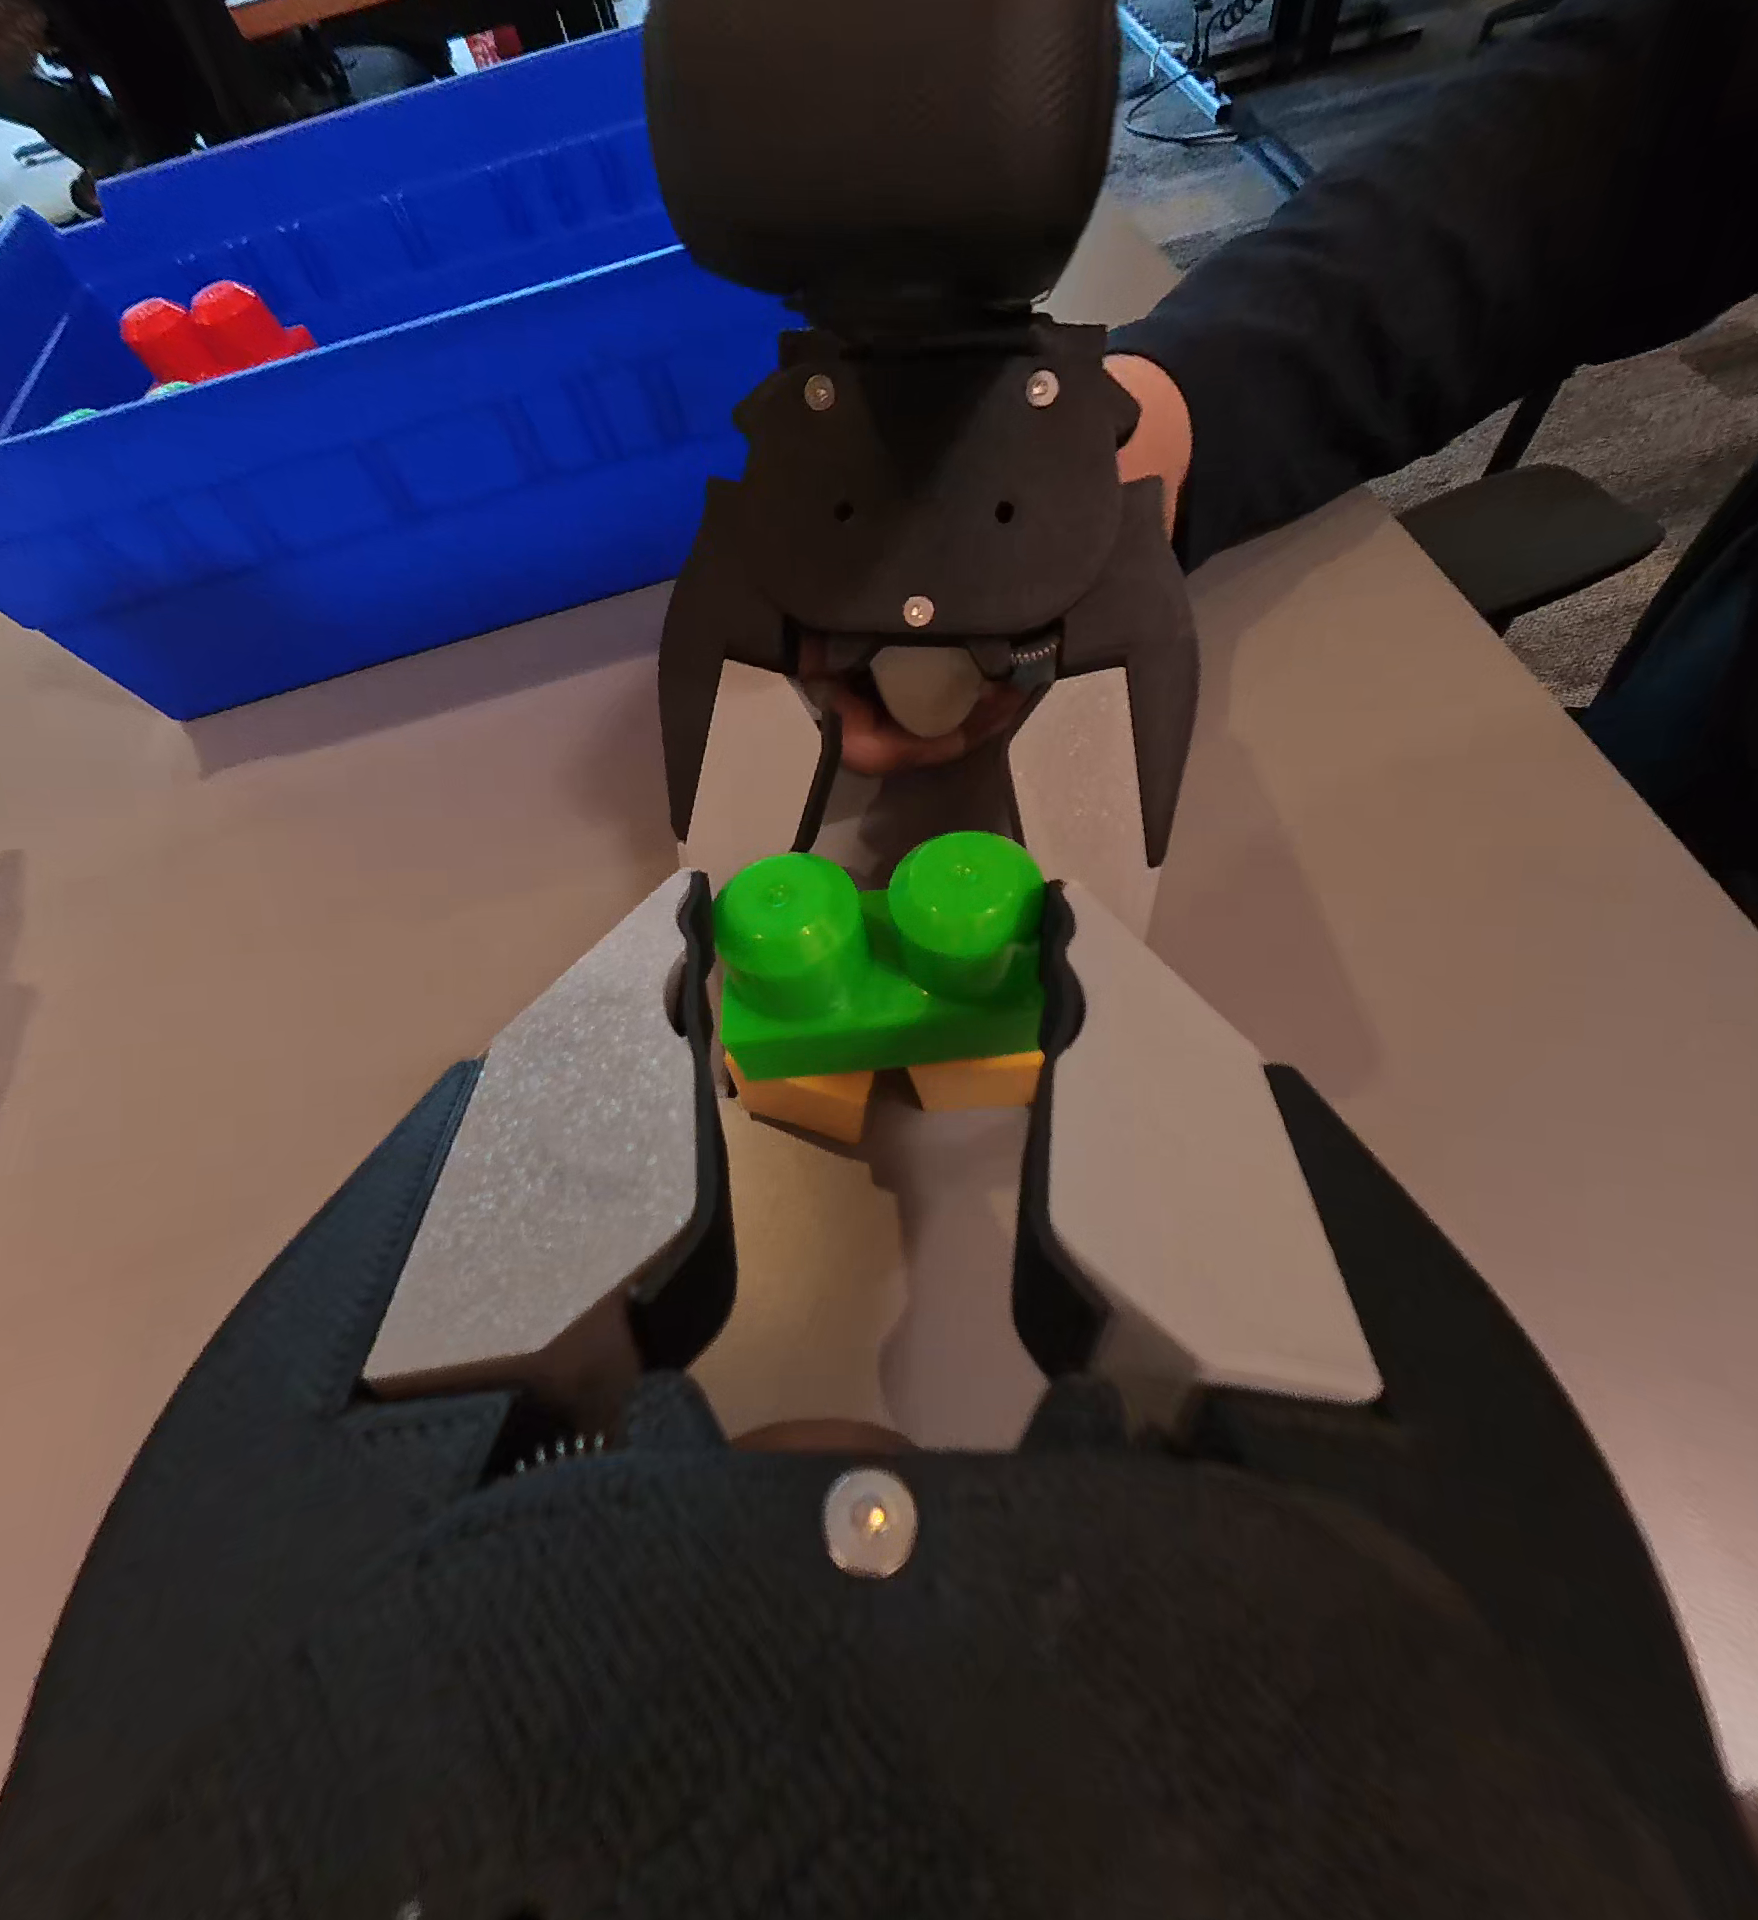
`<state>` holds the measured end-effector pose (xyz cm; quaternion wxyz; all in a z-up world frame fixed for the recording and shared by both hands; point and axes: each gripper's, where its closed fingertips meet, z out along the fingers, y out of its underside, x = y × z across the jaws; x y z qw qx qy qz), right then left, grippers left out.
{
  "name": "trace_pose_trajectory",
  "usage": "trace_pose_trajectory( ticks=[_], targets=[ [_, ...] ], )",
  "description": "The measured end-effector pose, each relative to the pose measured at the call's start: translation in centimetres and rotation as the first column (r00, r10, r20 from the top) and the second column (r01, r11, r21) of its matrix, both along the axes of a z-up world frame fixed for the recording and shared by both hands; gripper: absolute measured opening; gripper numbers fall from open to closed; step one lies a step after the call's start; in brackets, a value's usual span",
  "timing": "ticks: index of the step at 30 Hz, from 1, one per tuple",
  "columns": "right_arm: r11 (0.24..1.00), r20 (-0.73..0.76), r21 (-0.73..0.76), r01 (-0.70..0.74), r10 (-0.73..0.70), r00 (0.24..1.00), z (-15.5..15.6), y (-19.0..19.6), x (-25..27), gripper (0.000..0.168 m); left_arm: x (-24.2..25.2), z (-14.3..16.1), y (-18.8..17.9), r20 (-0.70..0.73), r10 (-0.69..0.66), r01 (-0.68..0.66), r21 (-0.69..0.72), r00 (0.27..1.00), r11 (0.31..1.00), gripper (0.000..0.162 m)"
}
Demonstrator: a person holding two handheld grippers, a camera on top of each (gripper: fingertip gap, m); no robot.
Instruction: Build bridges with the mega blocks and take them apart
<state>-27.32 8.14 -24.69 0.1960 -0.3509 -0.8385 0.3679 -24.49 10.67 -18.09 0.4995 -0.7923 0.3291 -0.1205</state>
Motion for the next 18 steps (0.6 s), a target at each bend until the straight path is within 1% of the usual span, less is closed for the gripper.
trace_pose_trajectory(
  ticks=[3,7,12,18],
  targets=[
    [1.0,0.014,-0.007,-0.012,0.012,1.0,-0.09,0.01,0.15,0.08,-0.01,0.02,-0.03,0.011,-0.001,0.001,-0.003,1.0,1.0,0.062],
    [0.999,0.07,-0.027,-0.03,0.032,0.997,-0.51,0.15,0.55,0.083,-0.03,0.05,-0.05,0.002,0.009,-0.009,-0.009,1.0,1.0,0.062],
    [0.999,0.067,-0.022,-0.042,0.043,0.997,-0.51,0.27,0.7,0.082,-0.1,0.08,-0.17,-0.006,0.009,-0.009,-0.012,1.0,1.0,0.062],
    [0.999,0.039,0.001,-0.038,0.038,0.999,-0.4,0.36,0.65,0.08,-0.24,0.22,-0.28,0.05,0.012,-0.014,0.038,0.999,0.999,0.062]
  ],
)
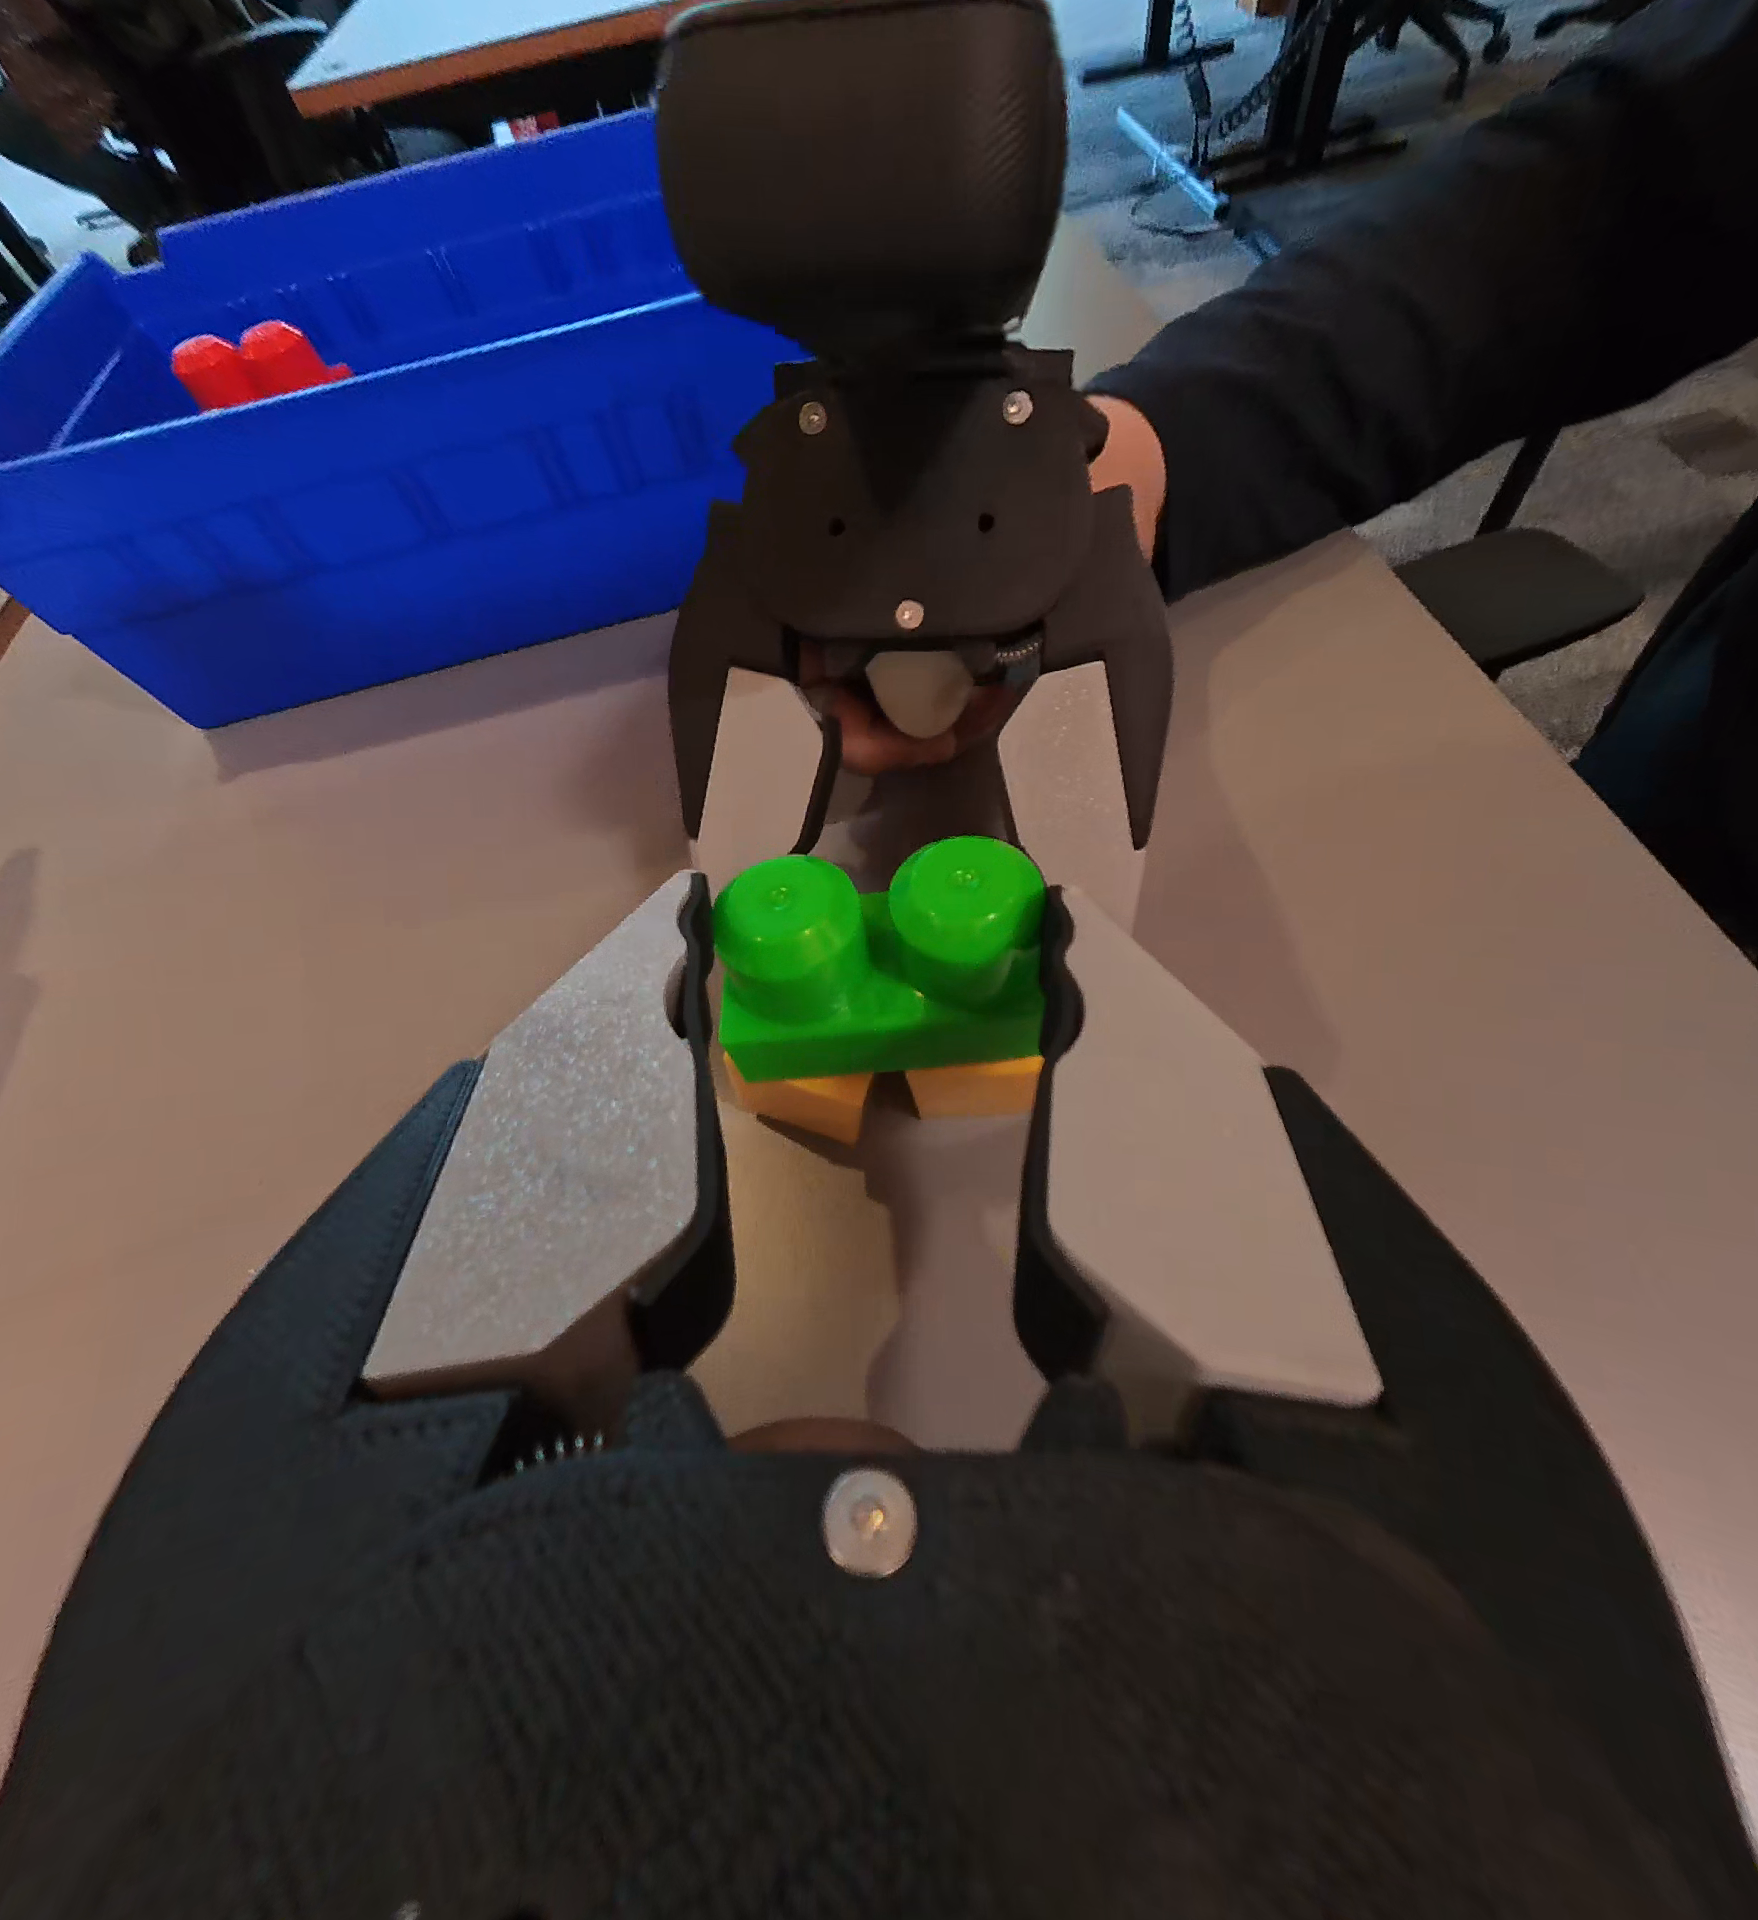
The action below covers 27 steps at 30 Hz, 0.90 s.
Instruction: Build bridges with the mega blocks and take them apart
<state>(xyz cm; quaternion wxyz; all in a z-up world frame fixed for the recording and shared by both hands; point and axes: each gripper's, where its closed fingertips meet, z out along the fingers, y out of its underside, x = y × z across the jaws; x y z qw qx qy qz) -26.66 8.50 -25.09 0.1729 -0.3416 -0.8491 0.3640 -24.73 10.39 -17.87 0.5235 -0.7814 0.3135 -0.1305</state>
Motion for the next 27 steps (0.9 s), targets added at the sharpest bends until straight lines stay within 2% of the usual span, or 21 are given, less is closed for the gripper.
trace_pose_trajectory(
  ticks=[4,18,21,27],
  targets=[
    [1.0,-0.026,0.013,0.015,-0.015,1.0,0.2,0.0,-0.2,0.077,-0.4,0.1,-0.3,0.041,0.019,-0.021,0.035,0.999,0.999,0.062],
    [0.999,-0.036,0.014,-0.039,0.04,0.999,0.3,-0.9,0.0,0.075,-0.5,0.2,-1.4,0.031,0.066,-0.069,0.103,0.997,0.992,0.062],
    [0.999,-0.016,0.006,-0.047,0.047,0.999,0.1,-1.0,0.1,0.076,-0.3,0.2,-1.2,0.088,0.059,-0.071,0.15,0.994,0.986,0.062],
    [0.998,0.0,-0.001,-0.06,0.06,0.998,0.0,-1.2,0.2,0.075,-0.5,-0.1,-1.4,0.1,0.056,-0.068,0.117,0.993,0.991,0.062]
  ],
)
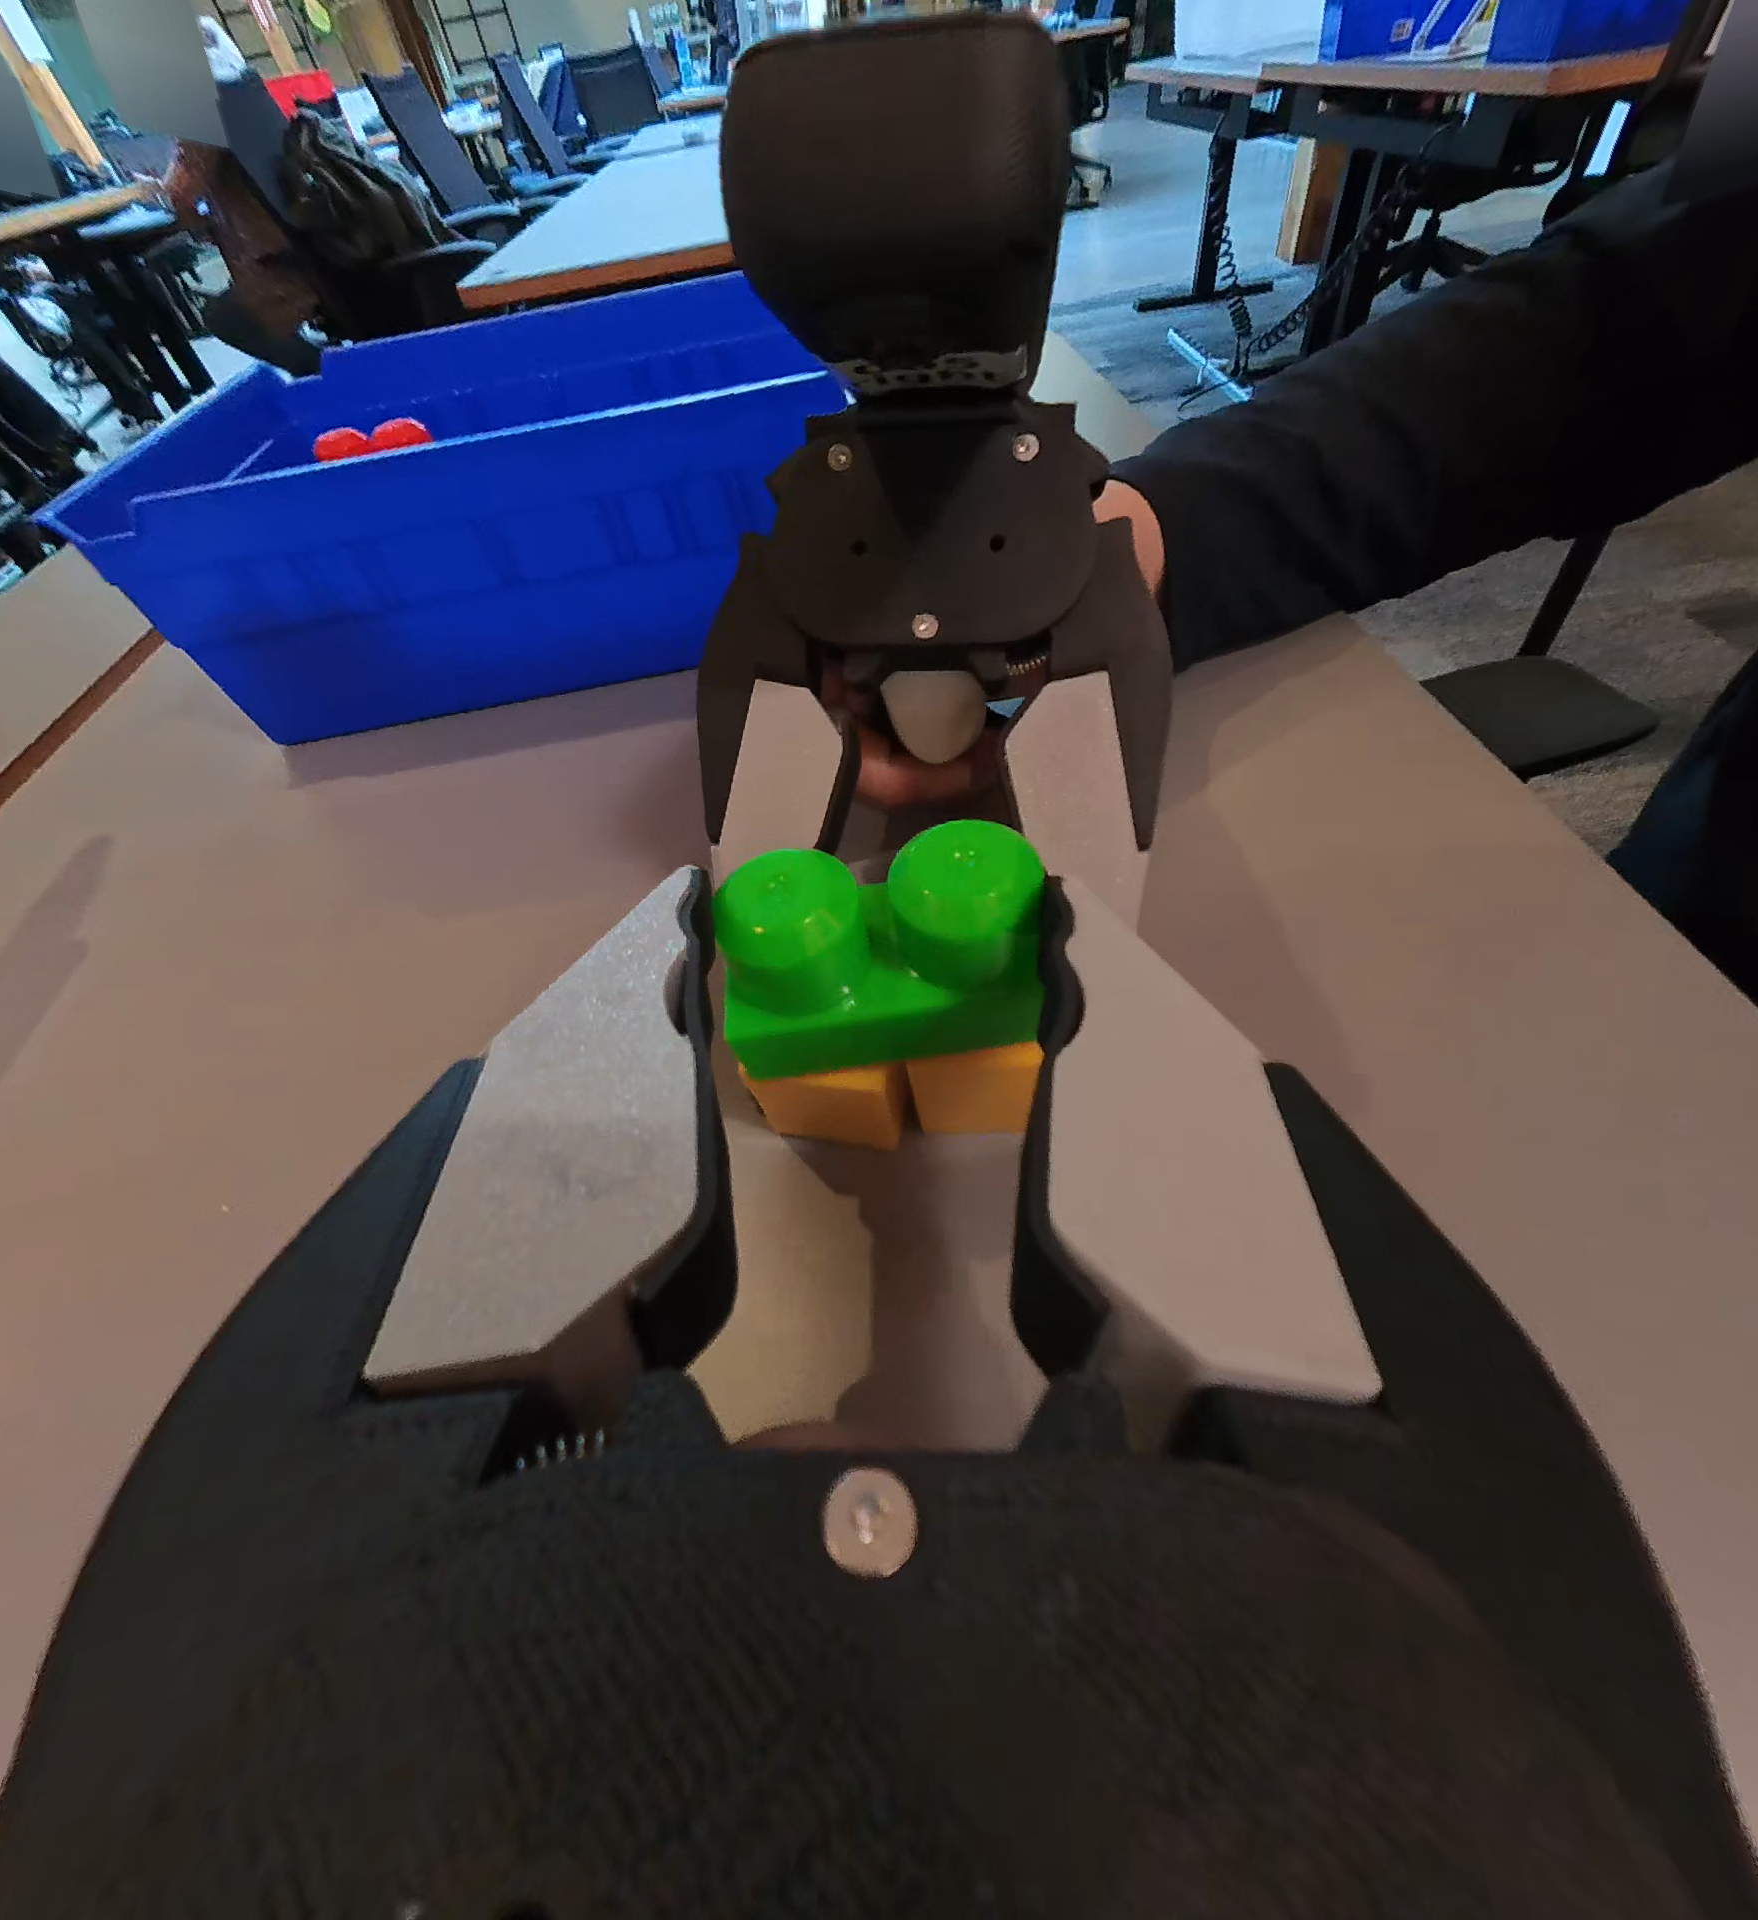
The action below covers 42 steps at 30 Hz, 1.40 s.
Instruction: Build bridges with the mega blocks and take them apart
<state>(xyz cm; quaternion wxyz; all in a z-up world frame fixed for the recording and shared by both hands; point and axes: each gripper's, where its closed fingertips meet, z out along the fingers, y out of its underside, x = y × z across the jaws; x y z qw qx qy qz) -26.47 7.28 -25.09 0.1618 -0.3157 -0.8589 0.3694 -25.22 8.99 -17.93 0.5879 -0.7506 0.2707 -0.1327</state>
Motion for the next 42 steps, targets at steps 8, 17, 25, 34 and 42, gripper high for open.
trace_pose_trajectory(
  ticks=[8,17,25,34,42],
  targets=[
    [1.0,-0.015,0.012,0.004,-0.004,1.0,0.1,0.0,-0.1,0.075,-0.1,-0.2,-0.2,-0.017,0.0,-0.001,-0.033,1.0,0.999,0.062],
    [1.0,-0.053,-0.001,0.03,-0.03,0.998,0.6,-0.1,-0.6,0.074,-0.8,-0.2,-0.9,0.004,0.009,-0.008,-0.03,1.0,1.0,0.062],
    [0.999,-0.12,-0.034,0.04,-0.044,0.992,1.7,-0.6,-1.2,0.073,-1.2,0.6,-1.6,-0.014,0.018,-0.018,-0.013,1.0,1.0,0.061],
    [0.996,-0.145,-0.075,0.049,-0.06,0.988,2.3,0.0,-1.7,0.074,-1.8,1.1,-1.0,0.02,0.056,-0.056,0.019,0.998,0.998,0.061],
    [0.999,-0.13,-0.005,0.043,-0.043,0.991,1.4,0.0,-1.9,0.074,-2.1,0.1,-1.4,-0.009,0.06,-0.061,-0.008,0.998,0.998,0.062]
  ],
)
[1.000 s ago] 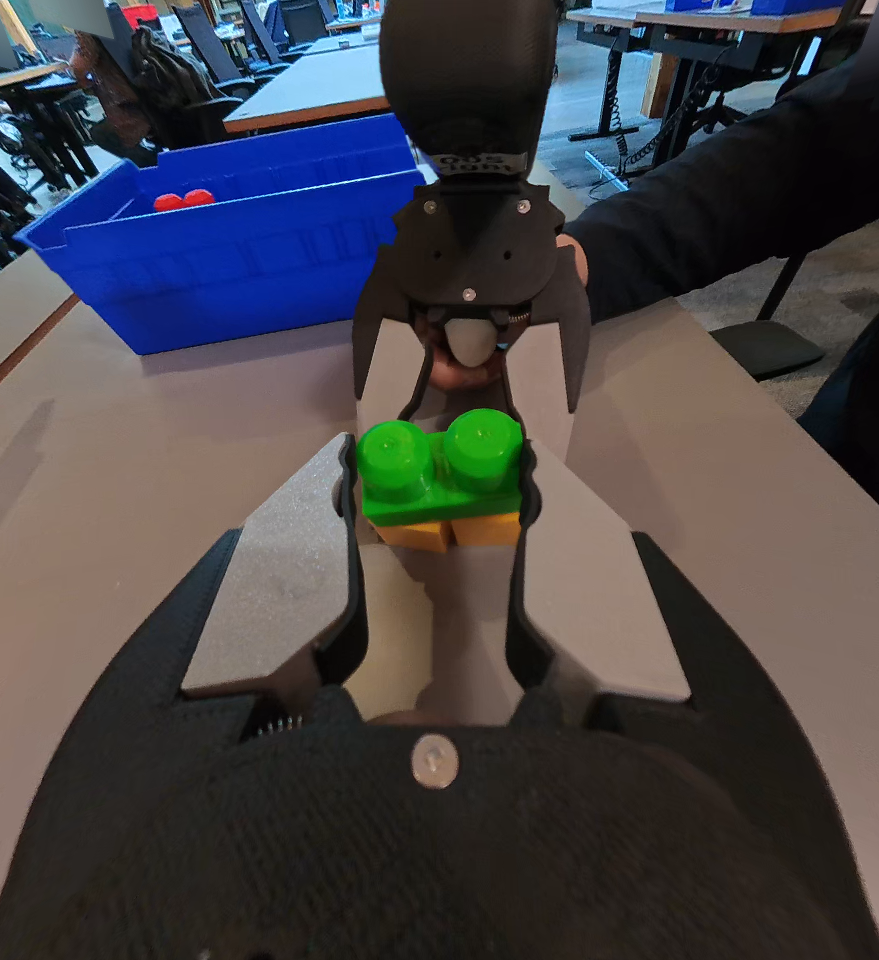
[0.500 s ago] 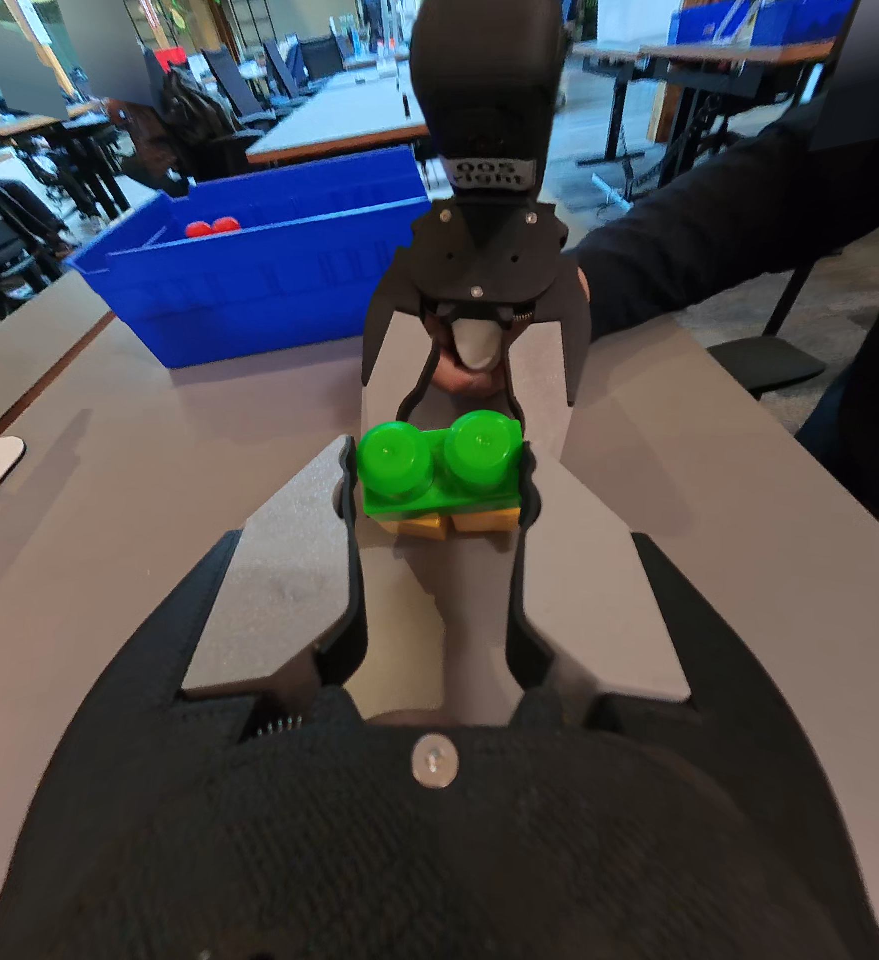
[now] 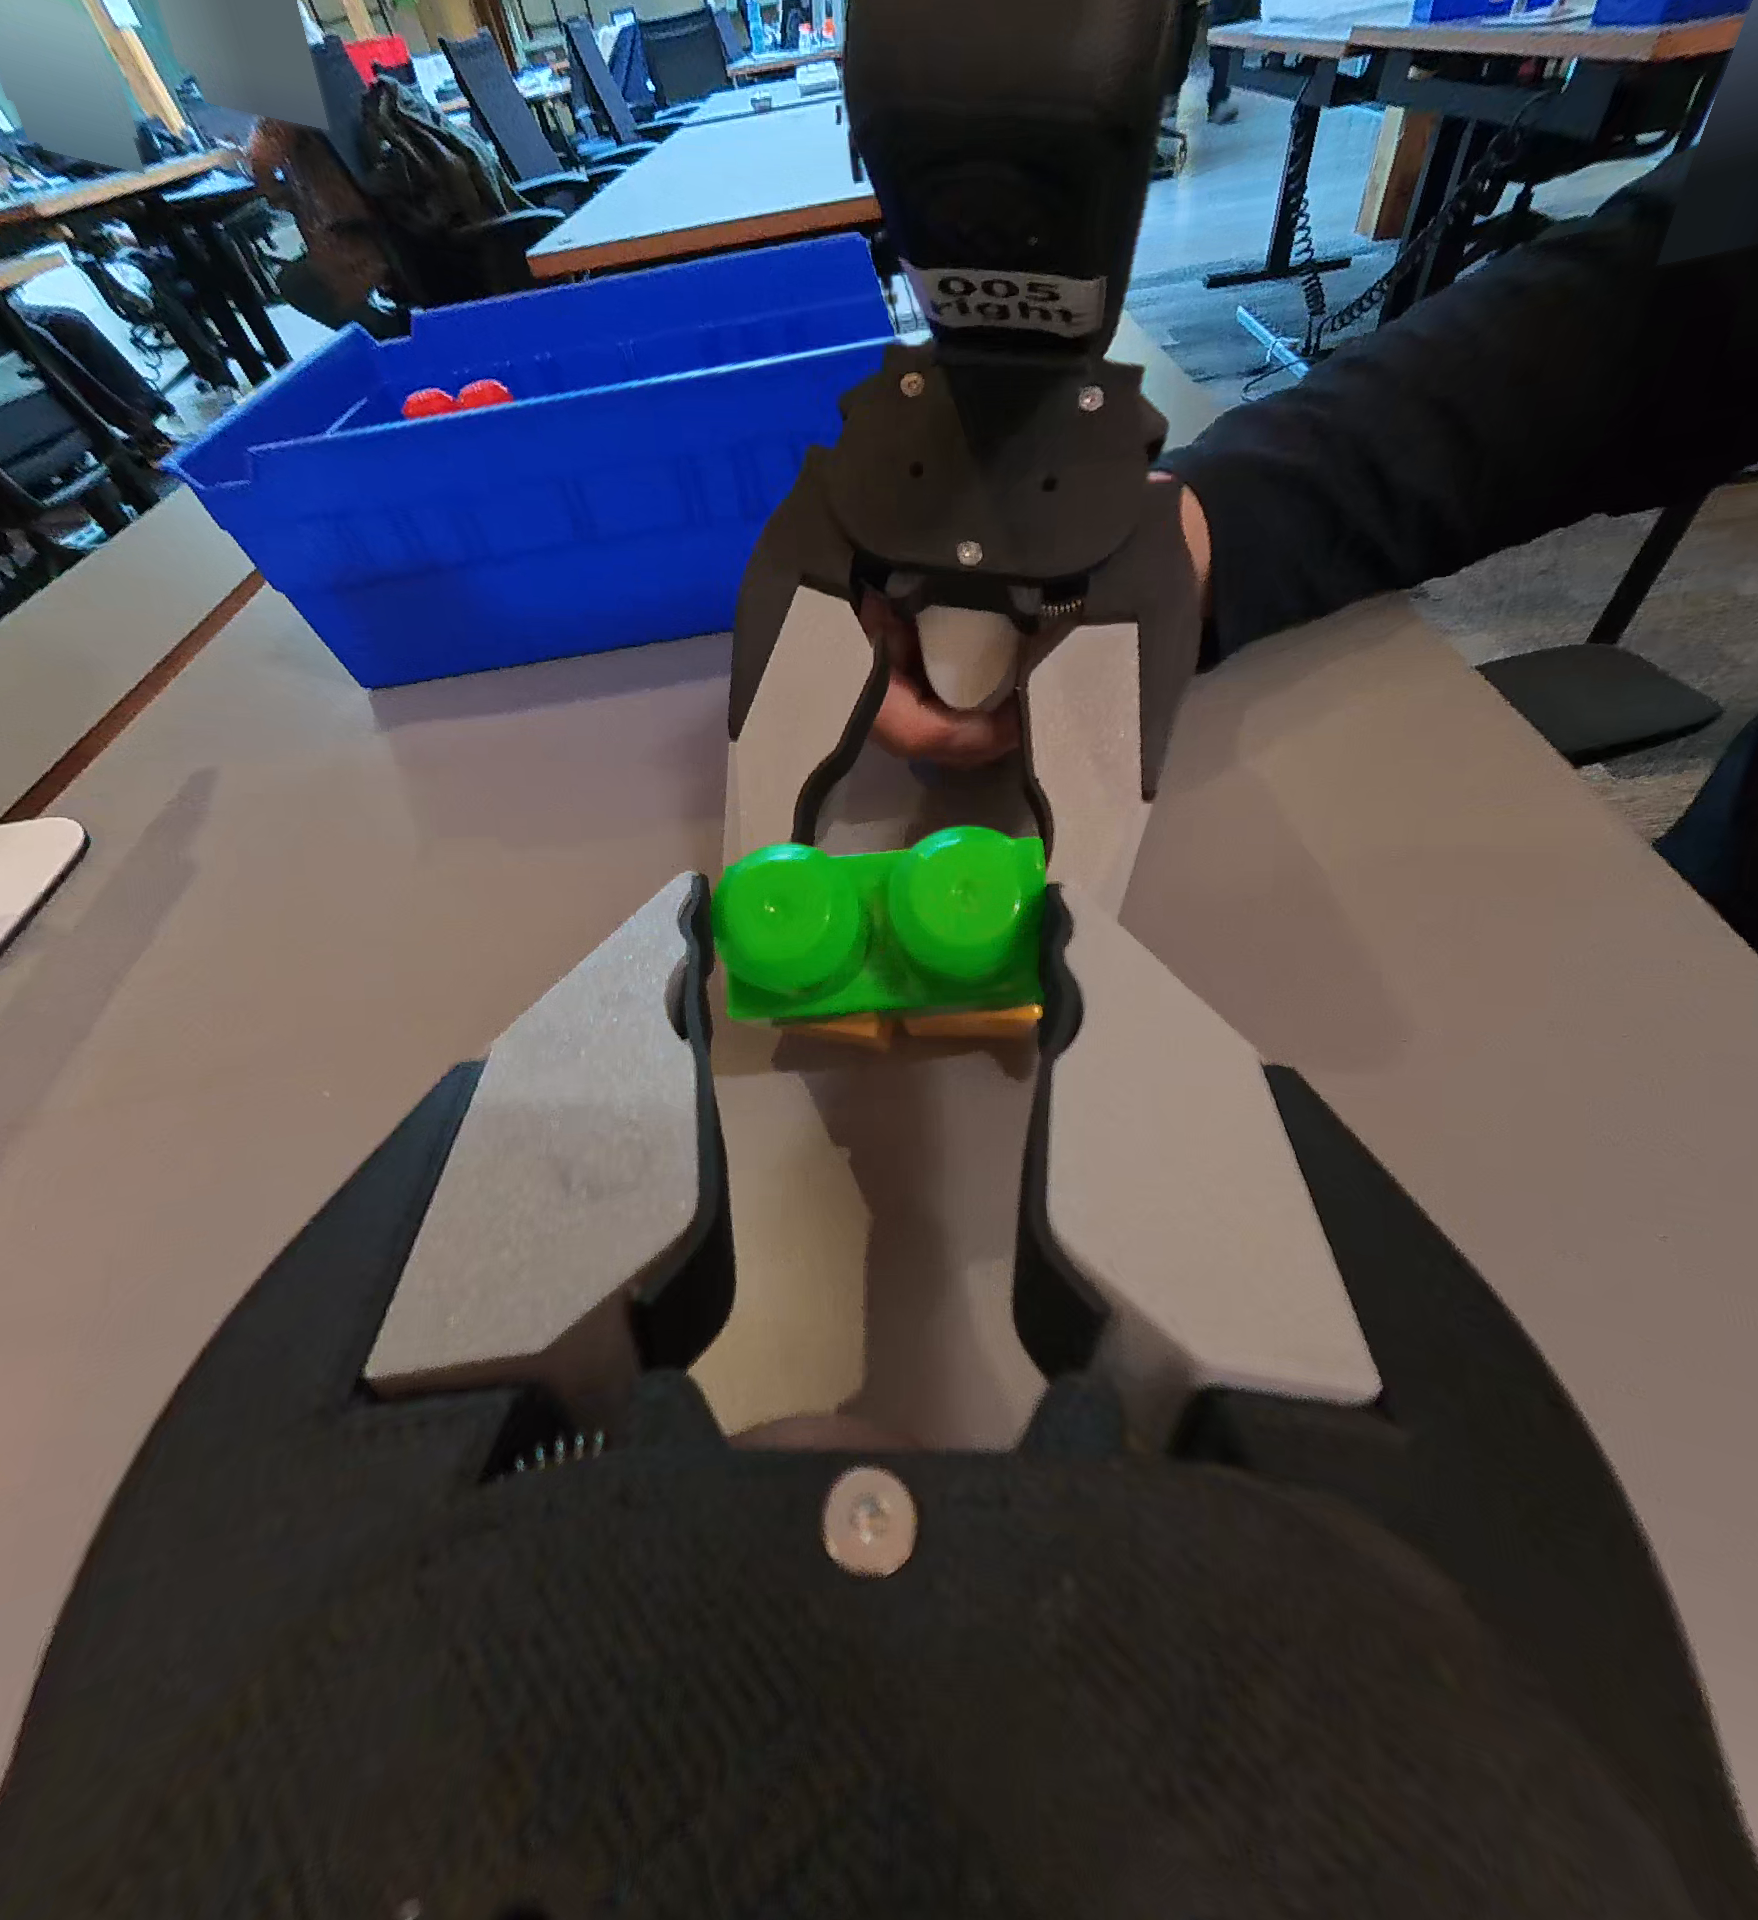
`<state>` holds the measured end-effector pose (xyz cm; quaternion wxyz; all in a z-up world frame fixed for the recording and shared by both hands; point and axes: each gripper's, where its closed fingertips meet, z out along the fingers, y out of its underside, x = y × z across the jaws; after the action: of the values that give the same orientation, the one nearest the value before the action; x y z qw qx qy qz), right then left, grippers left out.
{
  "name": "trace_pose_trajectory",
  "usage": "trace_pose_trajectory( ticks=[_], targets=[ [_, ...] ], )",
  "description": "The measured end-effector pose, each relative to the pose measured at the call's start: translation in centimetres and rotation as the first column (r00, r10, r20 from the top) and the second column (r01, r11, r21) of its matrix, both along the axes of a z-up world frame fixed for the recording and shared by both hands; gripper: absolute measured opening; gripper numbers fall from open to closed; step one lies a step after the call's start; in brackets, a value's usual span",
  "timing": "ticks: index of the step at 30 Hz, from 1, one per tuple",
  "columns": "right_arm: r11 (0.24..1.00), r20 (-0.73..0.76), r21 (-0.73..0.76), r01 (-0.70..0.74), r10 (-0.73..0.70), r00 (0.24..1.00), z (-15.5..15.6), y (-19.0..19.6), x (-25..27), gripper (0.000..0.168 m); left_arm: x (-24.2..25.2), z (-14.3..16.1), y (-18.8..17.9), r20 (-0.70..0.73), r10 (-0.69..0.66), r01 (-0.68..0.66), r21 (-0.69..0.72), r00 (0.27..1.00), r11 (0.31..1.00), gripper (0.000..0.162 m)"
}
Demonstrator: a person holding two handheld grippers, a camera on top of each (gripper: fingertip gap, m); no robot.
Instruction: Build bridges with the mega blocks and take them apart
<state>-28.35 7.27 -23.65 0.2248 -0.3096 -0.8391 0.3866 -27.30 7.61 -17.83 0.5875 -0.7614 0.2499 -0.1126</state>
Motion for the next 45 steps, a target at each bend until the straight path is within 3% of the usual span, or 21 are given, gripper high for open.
trace_pose_trajectory(
  ticks=[22,27,30,32,35,36,37,38,41,45],
  targets=[
    [1.0,0.024,0.003,0.003,-0.003,1.0,-0.3,0.0,-0.1,0.073,-0.1,-0.4,0.4,0.029,-0.013,0.014,-0.024,0.999,1.0,0.061],
    [0.979,-0.008,-0.197,-0.045,0.045,0.999,2.5,-1.1,0.1,0.074,0.3,2.9,0.4,0.105,-0.02,0.011,0.084,0.994,0.996,0.061],
    [0.92,0.062,-0.379,-0.104,0.137,0.989,3.5,-1.8,1.2,0.074,1.3,4.6,0.1,0.054,-0.031,0.021,0.169,0.998,0.985,0.043],
    [0.86,0.089,-0.493,-0.133,0.202,0.975,4.5,-2.1,1.9,0.074,1.0,6.1,0.0,0.049,0.004,-0.015,0.223,0.999,0.975,0.042],
    [0.772,0.109,-0.611,-0.175,0.3,0.948,5.6,-2.6,3.0,0.074,-0.5,8.5,-0.5,0.135,0.05,-0.088,0.298,0.99,0.951,0.036],
    [0.757,0.105,-0.626,-0.186,0.318,0.942,5.8,-2.8,3.2,0.074,-1.4,9.0,-0.6,0.174,0.08,-0.13,0.302,0.982,0.944,0.026],
    [0.744,0.101,-0.638,-0.201,0.339,0.935,6.0,-3.0,3.5,0.074,-2.3,9.2,-0.6,0.225,0.104,-0.168,0.286,0.969,0.943,0.004],
    [0.737,0.097,-0.643,-0.209,0.35,0.932,6.0,-3.1,3.6,0.074,-2.9,9.3,-0.6,0.288,0.111,-0.188,0.256,0.951,0.948,0.0],
    [0.775,0.079,-0.605,-0.183,0.287,0.955,5.8,-2.5,2.7,0.074,-4.0,8.9,-0.2,0.425,0.131,-0.211,0.146,0.895,0.966,0.0],
    [0.796,-0.007,-0.581,-0.169,0.202,0.979,6.5,-1.5,1.6,0.074,-3.8,6.1,0.5,0.395,0.179,-0.193,-0.004,0.901,0.981,0.0]
  ],
)
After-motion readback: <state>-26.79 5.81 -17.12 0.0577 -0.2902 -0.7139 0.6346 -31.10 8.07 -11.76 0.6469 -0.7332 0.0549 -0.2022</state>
